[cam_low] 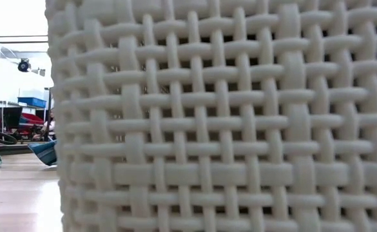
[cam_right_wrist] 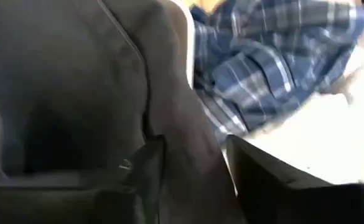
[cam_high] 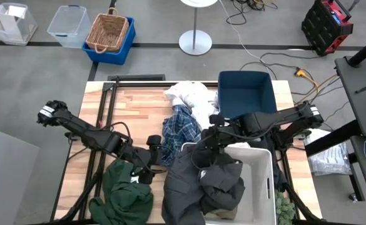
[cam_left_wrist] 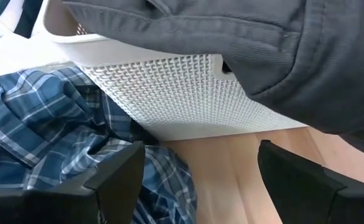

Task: Sort clothes
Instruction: Put the gray shorts into the white bin

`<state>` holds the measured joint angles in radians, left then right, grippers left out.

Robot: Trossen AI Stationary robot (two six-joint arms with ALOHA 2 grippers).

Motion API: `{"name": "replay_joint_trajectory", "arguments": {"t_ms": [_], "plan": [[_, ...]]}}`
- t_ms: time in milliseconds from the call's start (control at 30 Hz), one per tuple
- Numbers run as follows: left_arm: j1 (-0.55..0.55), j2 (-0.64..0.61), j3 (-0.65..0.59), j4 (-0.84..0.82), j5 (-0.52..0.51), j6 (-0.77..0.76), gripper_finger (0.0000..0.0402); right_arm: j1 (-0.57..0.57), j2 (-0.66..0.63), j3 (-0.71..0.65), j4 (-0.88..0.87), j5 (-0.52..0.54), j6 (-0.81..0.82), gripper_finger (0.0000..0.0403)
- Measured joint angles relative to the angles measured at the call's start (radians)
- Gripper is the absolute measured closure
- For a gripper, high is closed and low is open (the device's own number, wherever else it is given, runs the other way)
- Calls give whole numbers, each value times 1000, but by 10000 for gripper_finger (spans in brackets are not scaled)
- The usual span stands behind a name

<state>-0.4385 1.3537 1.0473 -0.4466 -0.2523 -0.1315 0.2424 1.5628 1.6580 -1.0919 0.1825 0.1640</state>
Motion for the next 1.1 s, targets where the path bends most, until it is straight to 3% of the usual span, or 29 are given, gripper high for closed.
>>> {"name": "replay_joint_trajectory", "arguments": {"t_ms": [200,233,433,633,767,900,1033,1100], "plan": [[0,0,0,0,-3,3,114,8,1,0,16,-45,-56,375],[0,0,0,-1,-3,3,114,12,0,5,15,-45,-59,382],[0,-19,1,-6,-44,7,114,62,-33,84,-43,-44,-38,392],[0,-57,1,-9,-113,40,114,220,-91,95,-102,-98,38,393],[0,-74,1,-23,-132,44,114,367,-116,40,-208,-76,223,393],[0,-79,1,-21,-133,49,114,473,-118,-61,-195,-82,455,393],[0,-73,1,7,-119,53,114,511,-102,-138,-117,-118,610,393],[1,-64,1,25,-48,71,114,513,-90,-158,-96,-99,655,392]]}}
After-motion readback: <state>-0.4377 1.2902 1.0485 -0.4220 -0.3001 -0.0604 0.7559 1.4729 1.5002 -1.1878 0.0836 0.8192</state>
